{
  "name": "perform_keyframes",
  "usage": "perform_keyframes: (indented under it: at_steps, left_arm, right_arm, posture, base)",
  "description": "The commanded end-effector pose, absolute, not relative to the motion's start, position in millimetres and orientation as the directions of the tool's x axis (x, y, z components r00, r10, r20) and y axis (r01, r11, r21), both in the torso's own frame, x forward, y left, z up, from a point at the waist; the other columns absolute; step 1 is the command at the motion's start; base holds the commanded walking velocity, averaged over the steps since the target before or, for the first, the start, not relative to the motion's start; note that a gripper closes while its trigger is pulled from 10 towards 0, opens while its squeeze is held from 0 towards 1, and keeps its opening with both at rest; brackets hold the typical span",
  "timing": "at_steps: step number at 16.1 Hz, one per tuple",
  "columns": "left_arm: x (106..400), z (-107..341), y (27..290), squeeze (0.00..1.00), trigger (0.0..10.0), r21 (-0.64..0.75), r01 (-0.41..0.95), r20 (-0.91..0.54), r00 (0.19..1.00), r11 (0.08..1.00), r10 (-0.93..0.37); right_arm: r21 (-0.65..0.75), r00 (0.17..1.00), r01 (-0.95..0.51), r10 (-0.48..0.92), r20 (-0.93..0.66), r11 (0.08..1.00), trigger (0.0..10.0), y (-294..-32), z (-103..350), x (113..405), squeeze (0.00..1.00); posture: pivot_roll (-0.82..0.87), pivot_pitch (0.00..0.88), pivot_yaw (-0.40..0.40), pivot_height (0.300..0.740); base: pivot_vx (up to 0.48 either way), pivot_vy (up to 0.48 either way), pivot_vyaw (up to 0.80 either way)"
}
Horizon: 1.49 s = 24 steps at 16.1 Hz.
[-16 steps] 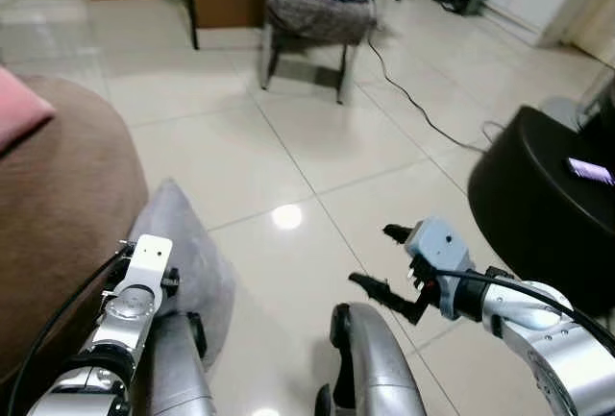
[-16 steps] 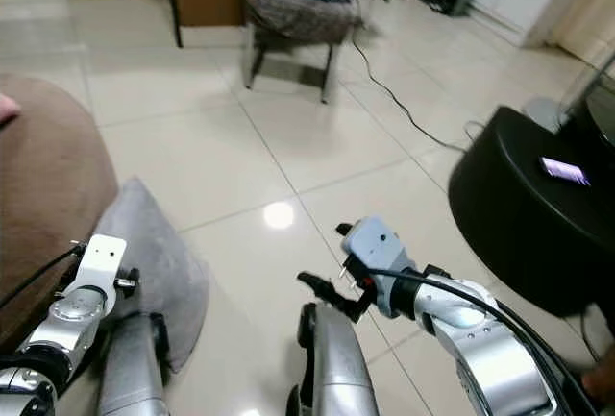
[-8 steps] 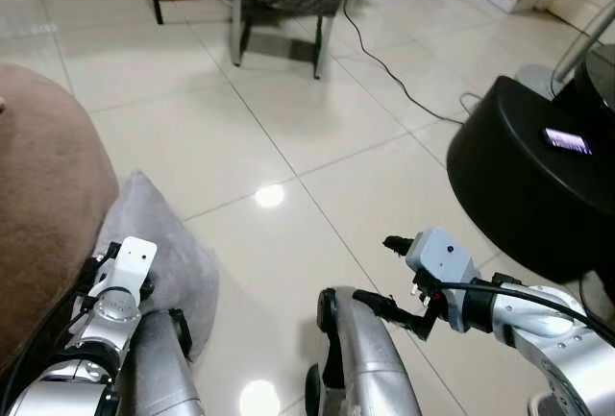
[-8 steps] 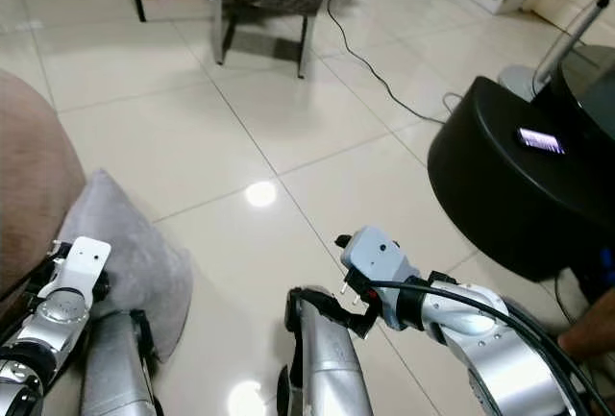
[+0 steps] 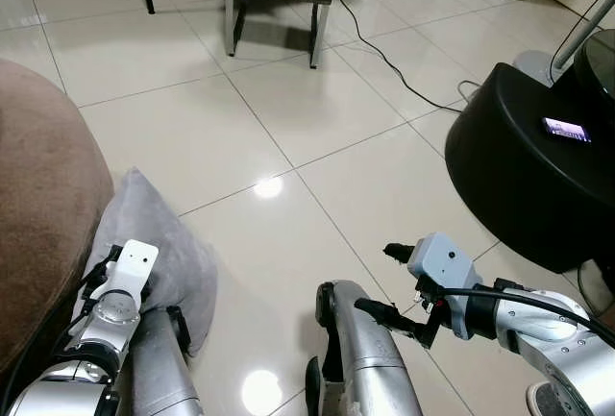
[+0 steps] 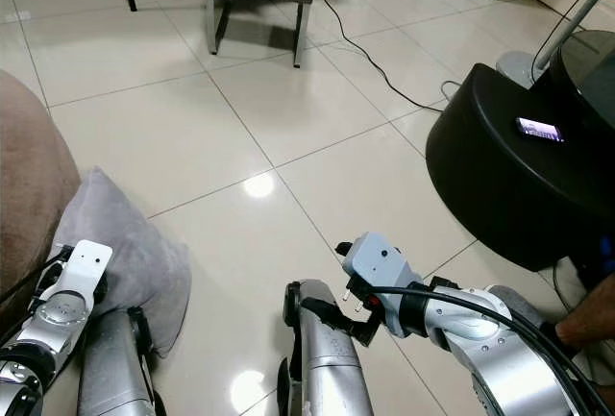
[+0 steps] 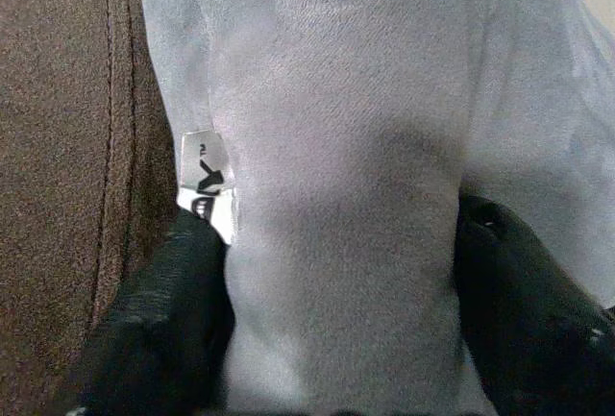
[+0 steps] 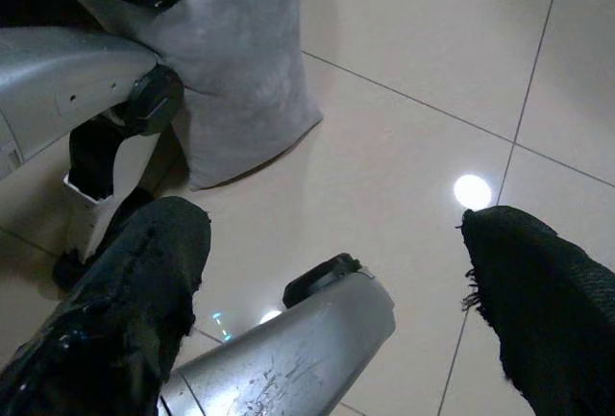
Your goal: Move the pillow to the sofa from floor
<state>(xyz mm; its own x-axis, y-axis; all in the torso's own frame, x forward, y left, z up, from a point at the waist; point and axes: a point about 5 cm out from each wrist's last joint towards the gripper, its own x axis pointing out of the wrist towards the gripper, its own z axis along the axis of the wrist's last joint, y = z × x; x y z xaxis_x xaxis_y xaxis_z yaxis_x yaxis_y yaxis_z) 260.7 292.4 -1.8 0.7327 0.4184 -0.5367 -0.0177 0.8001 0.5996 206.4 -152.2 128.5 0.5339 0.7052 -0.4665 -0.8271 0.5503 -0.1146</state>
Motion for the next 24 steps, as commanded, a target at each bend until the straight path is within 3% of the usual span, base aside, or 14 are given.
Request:
perform_keyframes:
  at_steps: [1, 18, 24]
  left_arm:
    - [252.1, -11.4, 289.3, 0.0, 0.0, 0.591, 0.025, -0.582, 0.706, 0.806, 0.405]
    - [263.0, -10.2, 272.5, 0.0, 0.0, 0.562, 0.075, -0.588, 0.737, 0.824, 0.334]
    - [269.3, -12.4, 252.8, 0.0, 0.0, 0.484, 0.093, -0.599, 0.76, 0.87, 0.252]
  right_arm:
    - [-0.12, 0.531, -0.833, 0.717, -0.451, 0.541, 10.0, -152.4, 134.0, 205.1, 0.0]
    - [-0.13, 0.547, -0.824, 0.715, -0.436, 0.551, 10.0, -149.9, 131.6, 210.4, 0.0]
    - [-0.136, 0.626, -0.759, 0.655, -0.422, 0.637, 10.0, -153.2, 118.3, 222.7, 0.0]
  posture:
    - [-0.28, 0.15, -0.174, 0.536]
    - [-0.24, 0.076, -0.127, 0.536]
    - [-0.18, 0.013, -0.086, 0.536]
  base:
    - [0.0, 0.0, 0.0]
    - [0.0, 0.0, 0.0]
    - [0.0, 0.0, 0.0]
